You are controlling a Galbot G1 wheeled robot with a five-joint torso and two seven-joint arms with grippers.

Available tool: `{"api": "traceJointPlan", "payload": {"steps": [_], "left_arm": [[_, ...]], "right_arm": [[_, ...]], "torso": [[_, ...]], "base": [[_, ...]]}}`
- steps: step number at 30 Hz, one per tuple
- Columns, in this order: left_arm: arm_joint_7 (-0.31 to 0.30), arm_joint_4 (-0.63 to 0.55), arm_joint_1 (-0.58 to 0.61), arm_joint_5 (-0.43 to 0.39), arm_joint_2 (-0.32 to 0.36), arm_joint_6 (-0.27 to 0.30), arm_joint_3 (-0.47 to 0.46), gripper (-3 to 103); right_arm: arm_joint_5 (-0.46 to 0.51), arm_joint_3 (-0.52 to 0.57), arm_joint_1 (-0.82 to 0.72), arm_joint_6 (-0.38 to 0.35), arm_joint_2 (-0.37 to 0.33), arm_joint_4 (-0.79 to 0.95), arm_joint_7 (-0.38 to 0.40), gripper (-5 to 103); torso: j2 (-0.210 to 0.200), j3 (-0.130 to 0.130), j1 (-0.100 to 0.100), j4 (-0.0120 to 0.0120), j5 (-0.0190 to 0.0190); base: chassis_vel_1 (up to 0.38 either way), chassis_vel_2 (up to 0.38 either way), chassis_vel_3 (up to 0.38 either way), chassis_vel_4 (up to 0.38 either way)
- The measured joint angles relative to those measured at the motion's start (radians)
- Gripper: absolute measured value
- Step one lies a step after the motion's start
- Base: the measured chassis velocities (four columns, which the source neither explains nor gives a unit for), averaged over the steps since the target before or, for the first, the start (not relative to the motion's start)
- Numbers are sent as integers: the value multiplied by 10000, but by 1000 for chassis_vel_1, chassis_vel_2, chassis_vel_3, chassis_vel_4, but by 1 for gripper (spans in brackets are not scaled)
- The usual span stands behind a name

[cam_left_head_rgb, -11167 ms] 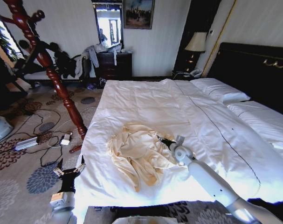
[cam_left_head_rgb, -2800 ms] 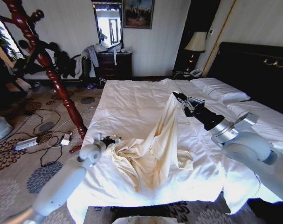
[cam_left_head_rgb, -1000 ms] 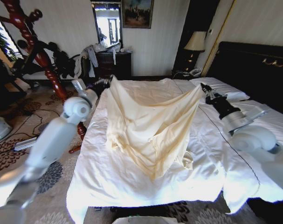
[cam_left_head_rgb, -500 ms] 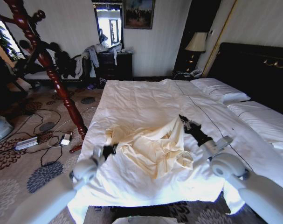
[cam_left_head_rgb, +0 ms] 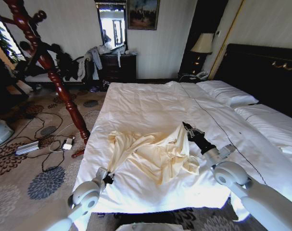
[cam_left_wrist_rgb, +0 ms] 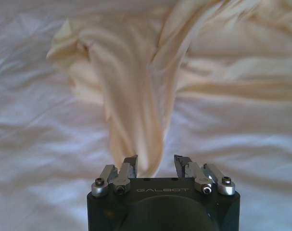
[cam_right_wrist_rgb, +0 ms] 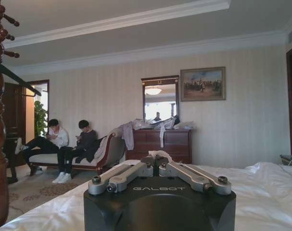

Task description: Pick up the clothes from the bed and hang them on the clothes hanger.

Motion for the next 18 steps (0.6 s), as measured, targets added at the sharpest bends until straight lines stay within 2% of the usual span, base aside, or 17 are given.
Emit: {"api": "traceJointPlan", "payload": {"steps": [1,4,6,8,10,11,12,13,15,17,18], "left_arm": [[0,0,0,0,0,0,0,44],[863,-61,-255,393,-140,-687,-324,61],[962,69,-398,460,-250,-812,-352,61],[1071,473,-719,526,-571,-953,-363,72],[1084,620,-798,554,-692,-979,-363,72],[1141,936,-925,648,-985,-1043,-342,83],[1173,1142,-984,742,-1195,-1079,-319,83],[1387,1848,-1238,1146,-1969,-1294,-103,93],[1442,2034,-1314,1279,-2190,-1359,-16,93],[1611,2548,-1542,1759,-2765,-1656,250,101],[1755,2929,-1686,2253,-3134,-1968,471,98]], "right_arm": [[0,0,0,0,0,0,0,0],[-14,5,28,31,44,-72,-3,0],[-15,6,37,34,47,-87,-3,0],[-15,6,40,35,45,-113,-2,0],[-15,6,40,35,40,-115,2,0],[-14,4,39,35,13,-117,9,0],[-14,-1,39,35,-8,-116,9,0],[-6,-10,43,35,-68,-135,18,0],[-4,-11,43,35,-81,-146,23,0],[2,-12,44,34,-112,-164,35,0],[7,-12,43,34,-134,-170,47,0]], "torso": [[0,0,0,0,0],[0,0,0,5,1],[0,0,0,3,0],[0,1,1,0,0],[-1,1,1,0,2],[0,1,2,1,1],[0,1,2,2,0],[-1,0,1,6,-1],[0,1,1,6,-1],[-1,1,2,0,-3],[-1,1,2,-2,1]], "base": [[0,0,0,0],[0,0,0,0],[0,0,0,0],[0,0,0,0],[0,0,0,0],[0,0,0,0],[0,0,0,0],[0,0,0,0],[0,0,0,0],[0,0,0,0],[0,0,0,0]]}}
